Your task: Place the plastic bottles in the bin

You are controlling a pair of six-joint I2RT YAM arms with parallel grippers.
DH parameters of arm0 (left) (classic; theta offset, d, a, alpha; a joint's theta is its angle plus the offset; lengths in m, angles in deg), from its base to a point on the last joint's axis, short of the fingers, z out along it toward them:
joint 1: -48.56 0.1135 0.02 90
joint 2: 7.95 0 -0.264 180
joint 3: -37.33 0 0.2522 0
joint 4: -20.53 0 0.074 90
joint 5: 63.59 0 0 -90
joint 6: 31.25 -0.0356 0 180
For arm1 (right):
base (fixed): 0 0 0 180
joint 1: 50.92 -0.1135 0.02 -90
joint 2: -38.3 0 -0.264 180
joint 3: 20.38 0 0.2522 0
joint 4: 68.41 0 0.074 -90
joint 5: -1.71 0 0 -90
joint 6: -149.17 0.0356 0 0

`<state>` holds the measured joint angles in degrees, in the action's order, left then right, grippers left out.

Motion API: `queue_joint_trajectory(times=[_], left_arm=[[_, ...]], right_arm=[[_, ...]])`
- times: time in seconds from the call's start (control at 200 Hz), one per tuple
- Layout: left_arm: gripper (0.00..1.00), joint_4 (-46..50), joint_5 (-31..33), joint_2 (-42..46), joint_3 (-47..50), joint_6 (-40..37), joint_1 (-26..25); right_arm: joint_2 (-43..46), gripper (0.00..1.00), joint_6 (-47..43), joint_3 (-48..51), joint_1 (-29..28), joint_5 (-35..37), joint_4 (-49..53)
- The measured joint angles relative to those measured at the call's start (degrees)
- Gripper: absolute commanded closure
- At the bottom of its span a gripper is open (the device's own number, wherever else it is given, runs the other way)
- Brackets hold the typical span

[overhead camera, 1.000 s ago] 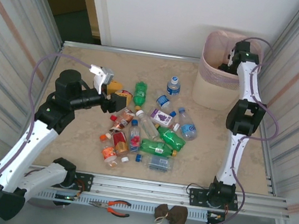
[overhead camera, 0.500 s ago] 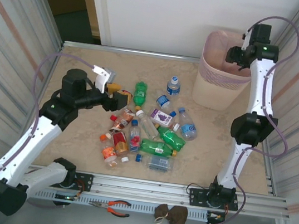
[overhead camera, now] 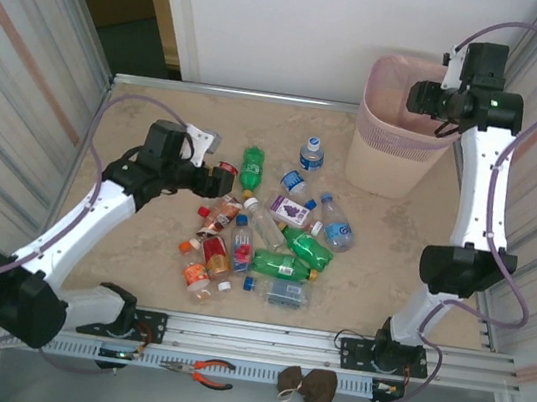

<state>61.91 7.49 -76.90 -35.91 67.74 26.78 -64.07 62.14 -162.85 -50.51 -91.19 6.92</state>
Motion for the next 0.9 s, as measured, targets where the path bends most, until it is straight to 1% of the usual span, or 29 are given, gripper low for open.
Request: queue_joint_trajectory(times=[0.13,0.256,0.466,0.661,0.897], left_arm=[[0.27,3.1,2.5,-4.7,-2.0,-0.9,0.6],[0.25,5.7,3.7,-10.6,-4.3,-2.4,2.4],[0.18,8.8,4.5,-20.1,-8.3,-5.2,4.5],[0.13,10.0,6.8,-29.4,-14.0,-7.2,4.6],[0.12,10.3,9.2,-38.5,-20.5,-8.6,4.7]], right_arm=[[6.1,0.33,0.0,7.4,-0.4,-0.1,-1.8],[11.3,0.33,0.7,14.5,-0.4,-0.2,-3.5],[16.6,0.33,1.4,22.7,-0.4,-0.2,-5.7],[18.1,0.33,2.3,26.8,-0.4,-0.2,-6.7],[18.7,0.33,2.6,27.4,-0.4,-0.2,-7.0]])
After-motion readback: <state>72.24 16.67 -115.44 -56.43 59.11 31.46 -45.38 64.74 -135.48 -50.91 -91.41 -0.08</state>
